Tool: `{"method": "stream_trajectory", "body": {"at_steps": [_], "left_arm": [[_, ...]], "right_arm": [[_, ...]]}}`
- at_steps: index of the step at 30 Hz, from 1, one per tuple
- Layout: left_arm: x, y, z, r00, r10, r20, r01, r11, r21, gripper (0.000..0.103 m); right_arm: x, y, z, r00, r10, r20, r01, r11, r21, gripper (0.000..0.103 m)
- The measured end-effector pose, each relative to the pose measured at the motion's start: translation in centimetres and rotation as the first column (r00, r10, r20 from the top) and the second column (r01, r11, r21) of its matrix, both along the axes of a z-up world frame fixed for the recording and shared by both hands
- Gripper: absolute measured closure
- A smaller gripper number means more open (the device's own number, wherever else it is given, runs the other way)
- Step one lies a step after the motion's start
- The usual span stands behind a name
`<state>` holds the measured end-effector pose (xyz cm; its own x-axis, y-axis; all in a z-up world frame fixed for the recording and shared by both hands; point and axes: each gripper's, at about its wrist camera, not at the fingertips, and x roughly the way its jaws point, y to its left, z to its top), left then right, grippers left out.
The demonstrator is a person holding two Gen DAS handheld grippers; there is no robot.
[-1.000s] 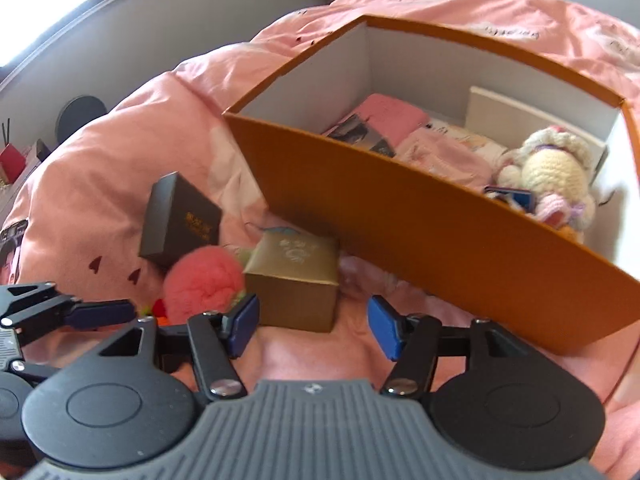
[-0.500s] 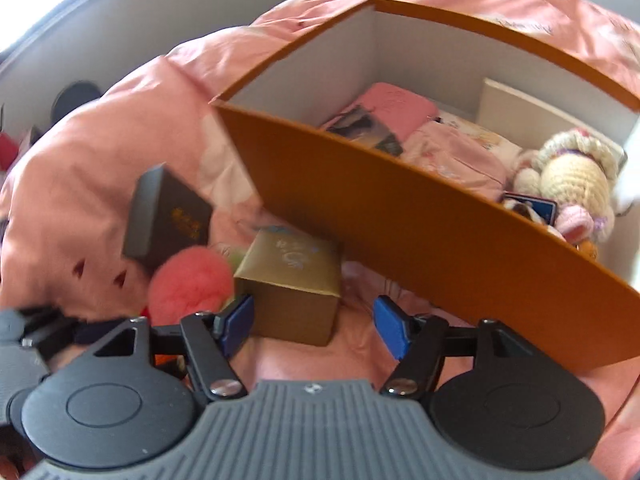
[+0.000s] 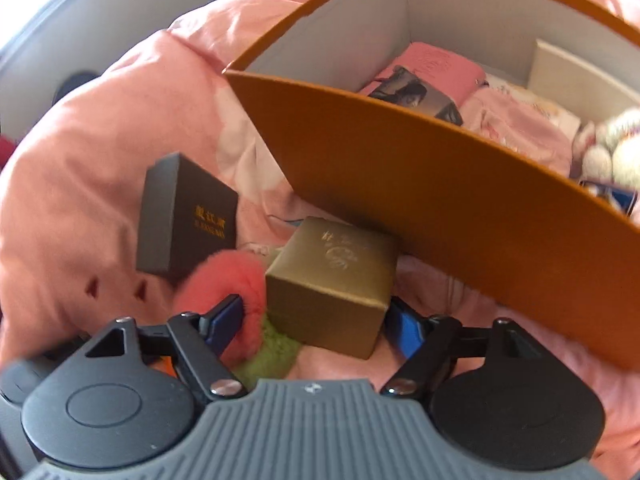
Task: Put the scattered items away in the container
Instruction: 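Grasp the orange crocheted fruit with the left gripper while the right grasps the gold box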
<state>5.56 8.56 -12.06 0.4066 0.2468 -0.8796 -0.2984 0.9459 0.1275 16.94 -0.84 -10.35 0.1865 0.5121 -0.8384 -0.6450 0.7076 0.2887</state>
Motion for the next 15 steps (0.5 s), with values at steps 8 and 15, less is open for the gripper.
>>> {"method": "stream_trajectory", "body": {"at_steps": [8,15], "left_arm": [[-0.7,1.3,-0.4,0.998,0.056,0.042,-0.054,0.997,-0.050,0.048],[0.2,1.5,-1.1,0.998,0.064,-0.006,-0.064,0.997,-0.052,0.046]], "right_arm": [[1.9,-1.5,-2.4,0.988,-0.084,-0.128,0.097,0.991,0.097,0.032],[0.6,-3.9,0.3,0.997,-0.077,-0.011,0.078,0.995,0.067,0.038]]}}
